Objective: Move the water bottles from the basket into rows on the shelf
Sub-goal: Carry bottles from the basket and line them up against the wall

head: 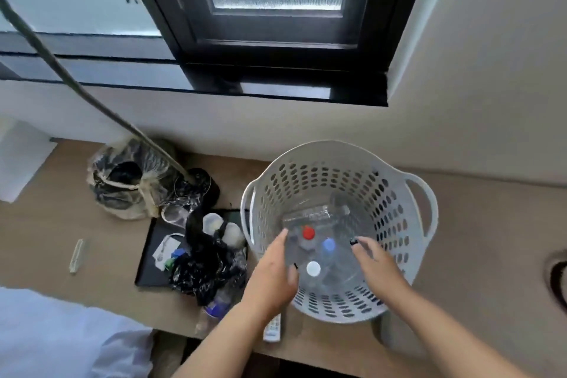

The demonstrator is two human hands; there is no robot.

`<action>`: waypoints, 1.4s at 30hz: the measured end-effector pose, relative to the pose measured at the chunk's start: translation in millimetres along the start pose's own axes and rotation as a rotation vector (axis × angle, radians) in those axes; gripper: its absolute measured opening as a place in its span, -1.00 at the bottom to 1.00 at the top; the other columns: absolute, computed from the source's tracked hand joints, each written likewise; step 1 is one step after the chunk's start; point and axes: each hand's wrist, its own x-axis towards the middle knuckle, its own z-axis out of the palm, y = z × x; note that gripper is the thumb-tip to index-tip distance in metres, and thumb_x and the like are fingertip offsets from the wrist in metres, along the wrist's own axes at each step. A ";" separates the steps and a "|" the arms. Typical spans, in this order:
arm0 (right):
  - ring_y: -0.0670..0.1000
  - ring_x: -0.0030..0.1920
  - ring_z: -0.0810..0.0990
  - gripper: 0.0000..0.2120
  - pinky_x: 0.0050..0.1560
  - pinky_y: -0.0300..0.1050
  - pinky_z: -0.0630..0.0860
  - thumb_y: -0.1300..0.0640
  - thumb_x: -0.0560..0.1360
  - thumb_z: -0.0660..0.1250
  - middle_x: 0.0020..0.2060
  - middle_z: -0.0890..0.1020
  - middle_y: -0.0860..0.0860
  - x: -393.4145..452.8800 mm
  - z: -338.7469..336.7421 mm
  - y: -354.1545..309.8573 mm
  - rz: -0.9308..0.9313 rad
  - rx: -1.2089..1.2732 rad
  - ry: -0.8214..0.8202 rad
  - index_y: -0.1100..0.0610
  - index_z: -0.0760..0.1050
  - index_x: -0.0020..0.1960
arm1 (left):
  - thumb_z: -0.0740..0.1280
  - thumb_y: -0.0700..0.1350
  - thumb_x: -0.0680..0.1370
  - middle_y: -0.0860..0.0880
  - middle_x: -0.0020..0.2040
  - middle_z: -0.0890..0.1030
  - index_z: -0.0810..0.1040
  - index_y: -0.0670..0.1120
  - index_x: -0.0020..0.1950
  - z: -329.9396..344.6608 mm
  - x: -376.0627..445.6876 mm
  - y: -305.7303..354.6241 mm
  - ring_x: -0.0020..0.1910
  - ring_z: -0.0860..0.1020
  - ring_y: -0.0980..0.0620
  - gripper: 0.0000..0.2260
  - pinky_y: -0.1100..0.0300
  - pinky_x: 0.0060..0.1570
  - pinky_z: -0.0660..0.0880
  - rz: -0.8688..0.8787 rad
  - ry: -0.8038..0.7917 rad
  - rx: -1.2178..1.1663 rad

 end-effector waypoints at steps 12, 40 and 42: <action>-0.10 0.48 0.20 -0.38 0.46 -0.20 0.13 0.20 0.49 0.35 0.46 0.22 -0.12 69.3 43.1 41.4 -0.280 -0.106 -0.161 -0.08 0.23 0.47 | 0.18 -0.37 0.51 0.02 0.52 0.22 0.09 -0.05 0.56 73.0 62.2 -11.2 0.47 0.20 0.14 -0.35 0.43 0.32 0.05 -0.143 0.035 -0.243; -0.05 -0.20 0.53 -0.83 -0.11 -0.07 0.64 0.01 0.45 0.43 -0.06 0.66 0.05 48.6 -89.7 -60.5 -0.197 0.318 -0.099 -0.03 0.62 0.05 | 0.43 0.14 0.41 0.08 0.49 0.27 0.07 0.08 0.56 63.2 78.1 27.1 0.48 0.25 0.11 -0.18 0.02 0.42 0.33 0.250 0.138 -0.134; 0.05 -0.13 0.59 -0.79 -0.15 -0.14 0.66 0.01 0.45 0.42 0.02 0.69 0.09 48.2 -88.5 -64.5 -0.189 0.330 -0.153 0.00 0.62 0.07 | 0.47 0.17 0.38 0.09 0.46 0.33 0.10 0.05 0.55 56.6 81.5 28.6 0.42 0.34 0.10 -0.14 0.06 0.37 0.38 0.231 0.133 -0.118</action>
